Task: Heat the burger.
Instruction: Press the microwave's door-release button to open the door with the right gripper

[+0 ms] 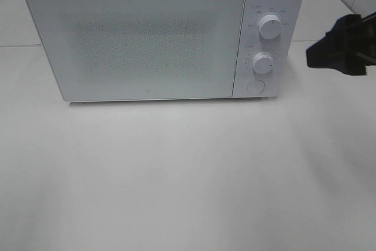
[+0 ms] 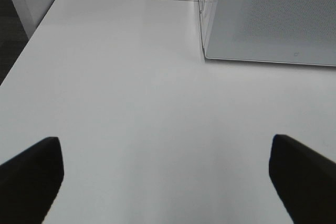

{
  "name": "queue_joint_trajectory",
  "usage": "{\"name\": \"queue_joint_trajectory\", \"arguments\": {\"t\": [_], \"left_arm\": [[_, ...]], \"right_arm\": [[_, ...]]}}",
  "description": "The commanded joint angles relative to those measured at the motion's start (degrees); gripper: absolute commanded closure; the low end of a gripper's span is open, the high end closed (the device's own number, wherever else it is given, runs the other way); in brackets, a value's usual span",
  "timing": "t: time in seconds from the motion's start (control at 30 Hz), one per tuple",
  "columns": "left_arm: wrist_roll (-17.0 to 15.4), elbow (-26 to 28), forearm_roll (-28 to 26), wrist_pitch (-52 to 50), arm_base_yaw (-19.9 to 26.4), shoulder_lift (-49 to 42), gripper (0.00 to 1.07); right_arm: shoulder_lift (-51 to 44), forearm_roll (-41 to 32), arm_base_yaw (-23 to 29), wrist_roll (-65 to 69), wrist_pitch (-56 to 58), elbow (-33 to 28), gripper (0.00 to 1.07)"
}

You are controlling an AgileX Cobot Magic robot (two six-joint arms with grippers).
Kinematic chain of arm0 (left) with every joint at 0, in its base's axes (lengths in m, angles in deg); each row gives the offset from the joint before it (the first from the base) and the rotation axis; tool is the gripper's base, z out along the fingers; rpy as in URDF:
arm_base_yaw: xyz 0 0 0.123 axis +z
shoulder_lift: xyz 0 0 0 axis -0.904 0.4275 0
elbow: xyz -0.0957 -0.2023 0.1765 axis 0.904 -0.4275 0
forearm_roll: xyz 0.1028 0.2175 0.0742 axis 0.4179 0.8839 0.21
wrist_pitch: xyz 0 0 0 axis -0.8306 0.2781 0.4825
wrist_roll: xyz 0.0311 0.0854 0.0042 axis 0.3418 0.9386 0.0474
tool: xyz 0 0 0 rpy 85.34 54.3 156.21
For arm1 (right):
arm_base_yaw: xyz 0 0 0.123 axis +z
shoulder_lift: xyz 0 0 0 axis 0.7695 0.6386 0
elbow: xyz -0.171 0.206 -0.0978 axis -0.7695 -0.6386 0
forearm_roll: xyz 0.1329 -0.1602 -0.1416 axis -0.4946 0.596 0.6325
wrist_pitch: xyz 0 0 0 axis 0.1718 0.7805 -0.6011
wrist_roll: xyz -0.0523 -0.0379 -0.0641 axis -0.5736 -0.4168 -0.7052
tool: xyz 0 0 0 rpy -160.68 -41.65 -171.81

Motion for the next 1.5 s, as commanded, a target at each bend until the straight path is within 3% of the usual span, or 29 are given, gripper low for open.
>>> {"name": "queue_joint_trajectory", "arguments": {"t": [0.03, 0.13, 0.3, 0.8, 0.97, 1.0, 1.17, 1.5], "left_arm": [[-0.4, -0.1, 0.1, 0.1, -0.2, -0.6, 0.08], [-0.4, -0.1, 0.1, 0.1, -0.2, -0.6, 0.08], [-0.4, -0.1, 0.1, 0.1, -0.2, -0.6, 0.09], [-0.4, -0.1, 0.1, 0.1, -0.2, -0.6, 0.09], [-0.4, -0.1, 0.1, 0.1, -0.2, -0.6, 0.09], [-0.4, -0.1, 0.1, 0.1, -0.2, -0.6, 0.09], [-0.4, -0.1, 0.1, 0.1, -0.2, -0.6, 0.09], [-0.4, -0.1, 0.1, 0.1, -0.2, -0.6, 0.09]], "right_arm": [[-4.1, 8.0, -0.5, 0.5, 15.5, 3.3, 0.41], [-5.4, 8.8, -0.5, 0.5, 17.1, 3.3, 0.41], [-16.4, 9.9, -0.5, 0.5, 25.8, 3.2, 0.41], [-39.4, 10.2, -0.6, 0.5, 33.1, 3.2, 0.41], [-47.6, 11.6, -3.9, -0.1, 33.1, 3.2, 0.36], [-50.4, 12.8, -5.9, 0.0, 33.1, 3.2, 0.30], [-55.4, 13.6, -10.3, 0.0, 33.1, 3.2, 0.21], [-60.7, 8.7, -16.2, 0.5, 33.1, -1.1, 0.33]]}}
